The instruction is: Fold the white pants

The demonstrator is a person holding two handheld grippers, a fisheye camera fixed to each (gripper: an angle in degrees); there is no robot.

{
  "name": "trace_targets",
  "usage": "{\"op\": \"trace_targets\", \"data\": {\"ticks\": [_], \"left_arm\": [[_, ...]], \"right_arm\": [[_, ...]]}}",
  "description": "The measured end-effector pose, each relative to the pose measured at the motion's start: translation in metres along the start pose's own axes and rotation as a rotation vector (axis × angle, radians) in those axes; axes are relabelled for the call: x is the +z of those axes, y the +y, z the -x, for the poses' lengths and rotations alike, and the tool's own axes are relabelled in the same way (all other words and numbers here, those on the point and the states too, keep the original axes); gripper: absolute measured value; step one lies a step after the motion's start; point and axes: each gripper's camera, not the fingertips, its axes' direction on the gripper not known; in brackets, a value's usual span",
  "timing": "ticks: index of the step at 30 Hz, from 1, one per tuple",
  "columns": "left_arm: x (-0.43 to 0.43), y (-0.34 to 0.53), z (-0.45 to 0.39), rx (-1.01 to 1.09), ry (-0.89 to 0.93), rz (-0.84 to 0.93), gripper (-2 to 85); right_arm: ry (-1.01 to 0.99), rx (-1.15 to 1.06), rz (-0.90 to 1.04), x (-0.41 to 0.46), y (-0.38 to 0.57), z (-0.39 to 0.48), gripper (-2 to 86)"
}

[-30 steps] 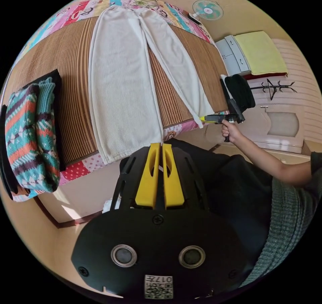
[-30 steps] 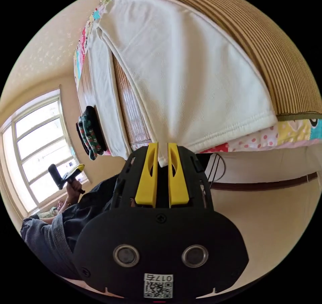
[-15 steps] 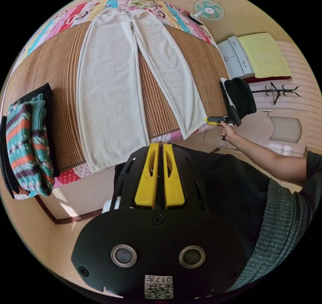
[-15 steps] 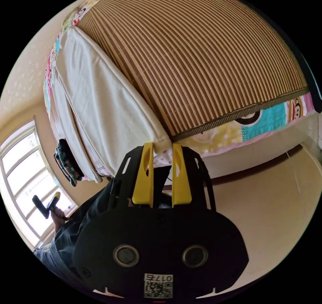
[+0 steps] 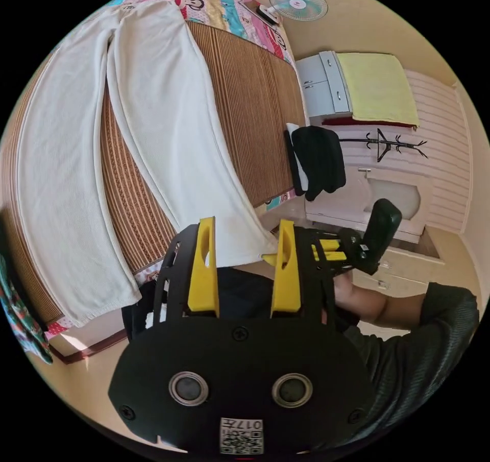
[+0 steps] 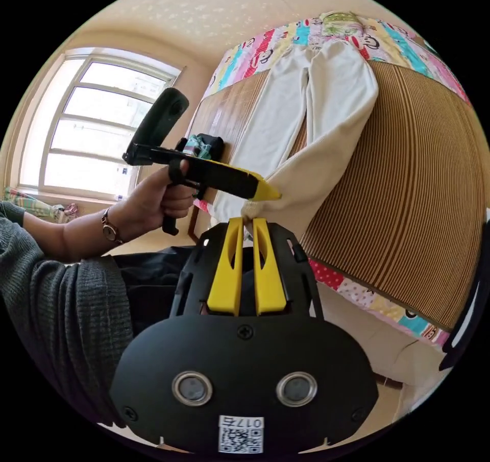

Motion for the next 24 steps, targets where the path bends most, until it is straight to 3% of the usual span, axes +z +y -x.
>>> {"op": "trace_targets", "data": {"ticks": [3, 6, 9, 11, 15, 21, 24], "left_arm": [[0.0, 0.006, 0.009, -0.007, 0.034, -0.069, 7.6], [-0.006, 0.025, 0.013, 0.015, 0.039, -0.168, 4.2], [-0.003, 0.042, 0.017, 0.019, 0.086, -0.203, 3.8], [0.002, 0.052, 0.017, 0.0, 0.082, -0.23, 3.8], [0.011, 0.065, 0.014, -0.016, 0.084, -0.297, 3.8], [0.028, 0.074, 0.017, -0.053, 0.086, -0.346, 3.8], [0.031, 0.077, 0.023, -0.067, 0.086, -0.373, 3.4]], "right_arm": [[-0.039, -0.161, 0.148, 0.008, -0.017, 0.008, 2.8], [-0.204, -0.27, 0.303, 0.001, -0.031, -0.02, 3.0], [-0.15, -0.135, 0.315, -0.026, -0.07, -0.094, 3.3], [-0.077, -0.028, 0.251, -0.048, -0.111, -0.148, 4.6], [-0.056, 0.185, 0.036, -0.085, -0.242, -0.253, 16.5], [-0.18, 0.529, -0.316, -0.065, -0.346, -0.349, 16.5], [-0.116, 0.589, -0.348, -0.04, -0.371, -0.357, 14.6]]}}
